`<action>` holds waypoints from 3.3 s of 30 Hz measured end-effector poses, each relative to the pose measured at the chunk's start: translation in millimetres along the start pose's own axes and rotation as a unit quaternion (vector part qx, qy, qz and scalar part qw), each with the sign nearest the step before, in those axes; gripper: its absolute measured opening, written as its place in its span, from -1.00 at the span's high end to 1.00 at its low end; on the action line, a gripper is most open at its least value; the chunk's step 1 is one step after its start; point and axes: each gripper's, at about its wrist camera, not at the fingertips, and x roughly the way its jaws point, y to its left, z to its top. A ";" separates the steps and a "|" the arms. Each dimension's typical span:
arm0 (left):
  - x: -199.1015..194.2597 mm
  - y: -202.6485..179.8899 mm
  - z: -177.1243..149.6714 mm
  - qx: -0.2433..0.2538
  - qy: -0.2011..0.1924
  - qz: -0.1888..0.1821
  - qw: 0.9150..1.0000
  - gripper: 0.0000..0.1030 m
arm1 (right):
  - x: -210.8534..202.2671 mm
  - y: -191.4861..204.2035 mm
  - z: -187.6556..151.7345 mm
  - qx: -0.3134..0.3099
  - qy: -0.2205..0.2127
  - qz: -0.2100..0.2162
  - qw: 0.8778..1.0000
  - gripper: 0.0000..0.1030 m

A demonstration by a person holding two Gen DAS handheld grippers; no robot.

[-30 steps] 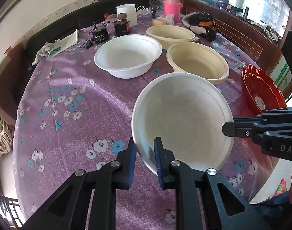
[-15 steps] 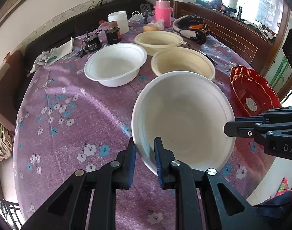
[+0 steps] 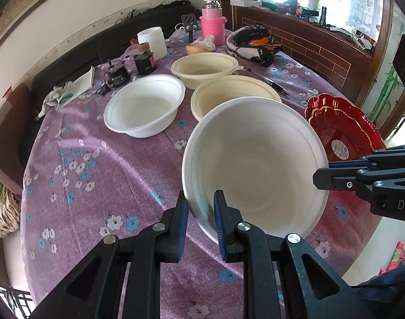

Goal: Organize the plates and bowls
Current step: 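Lift the white bowl with both grippers and carry it toward the red plates, then lower the white bowl onto the stacked red plates and open both grippers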

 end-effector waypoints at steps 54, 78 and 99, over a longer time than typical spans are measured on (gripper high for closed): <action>4.2 -41.2 24.4 0.028 -0.020 -0.024 0.999 0.63 | -37.3 -26.2 -2.6 -0.008 -0.038 -0.052 0.998 0.68; 30.4 -128.0 60.7 0.113 -0.011 -0.087 0.990 0.63 | -70.5 -108.8 -19.1 0.099 -0.050 -0.087 0.990 0.68; 61.8 -177.5 63.3 0.145 0.033 -0.120 0.982 0.62 | -65.9 -169.9 -34.1 0.169 -0.005 -0.103 0.980 0.68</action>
